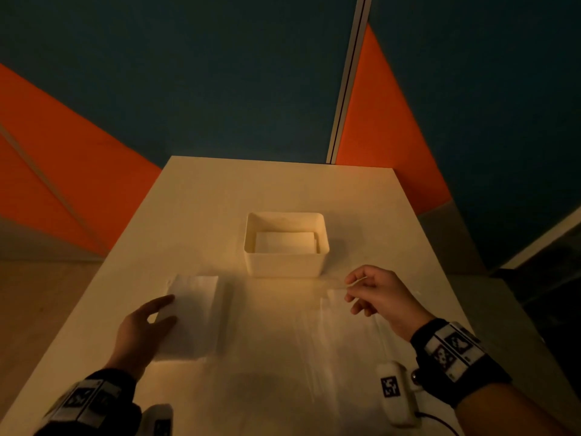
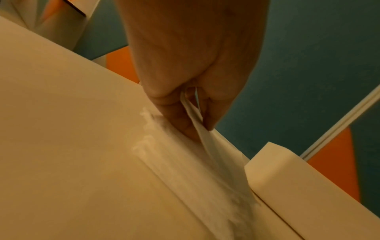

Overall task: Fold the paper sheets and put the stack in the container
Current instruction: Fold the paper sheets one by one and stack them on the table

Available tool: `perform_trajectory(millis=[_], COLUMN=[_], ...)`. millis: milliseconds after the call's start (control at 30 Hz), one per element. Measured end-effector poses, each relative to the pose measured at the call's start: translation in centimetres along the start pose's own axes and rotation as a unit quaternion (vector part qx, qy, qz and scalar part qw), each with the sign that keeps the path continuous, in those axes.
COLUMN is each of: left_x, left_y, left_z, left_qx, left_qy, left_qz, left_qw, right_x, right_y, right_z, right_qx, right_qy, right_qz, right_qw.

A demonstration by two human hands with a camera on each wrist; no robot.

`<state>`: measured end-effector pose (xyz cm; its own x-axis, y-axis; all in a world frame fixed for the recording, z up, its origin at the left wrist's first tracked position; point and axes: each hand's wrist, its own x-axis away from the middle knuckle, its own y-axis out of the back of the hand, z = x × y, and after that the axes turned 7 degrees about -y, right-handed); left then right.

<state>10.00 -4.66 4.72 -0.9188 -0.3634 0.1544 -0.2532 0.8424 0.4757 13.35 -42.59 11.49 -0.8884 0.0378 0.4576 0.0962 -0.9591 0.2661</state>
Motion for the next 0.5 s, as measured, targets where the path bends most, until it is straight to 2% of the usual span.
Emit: perform_trajectory(millis=[100,300,500], left_x=[0.1,0.3,0.3], left_y=[-0.3,-0.5,-0.1], left_z=[-0.1,-0.2,0.0], left_qx=[-0.085,-0.150,-0.209], left_qy=[-0.031,-0.073,-0.068], left_qz=[-0.019,-0.058,-0.048], left_qw=[0.996,0.984,0.974], right_x=[0.0,-0.6,-2.1], right_y=[0.3,1.8,3.8], right_z=[-0.2,-1.0,-2.5], right_qx=[0.001,0.027,0.095], right_qy=[0.000,-0.016,-0.040], right_qz=[-0.003,-0.037,-0.094], right_qw=[1.000,0.999,0.990])
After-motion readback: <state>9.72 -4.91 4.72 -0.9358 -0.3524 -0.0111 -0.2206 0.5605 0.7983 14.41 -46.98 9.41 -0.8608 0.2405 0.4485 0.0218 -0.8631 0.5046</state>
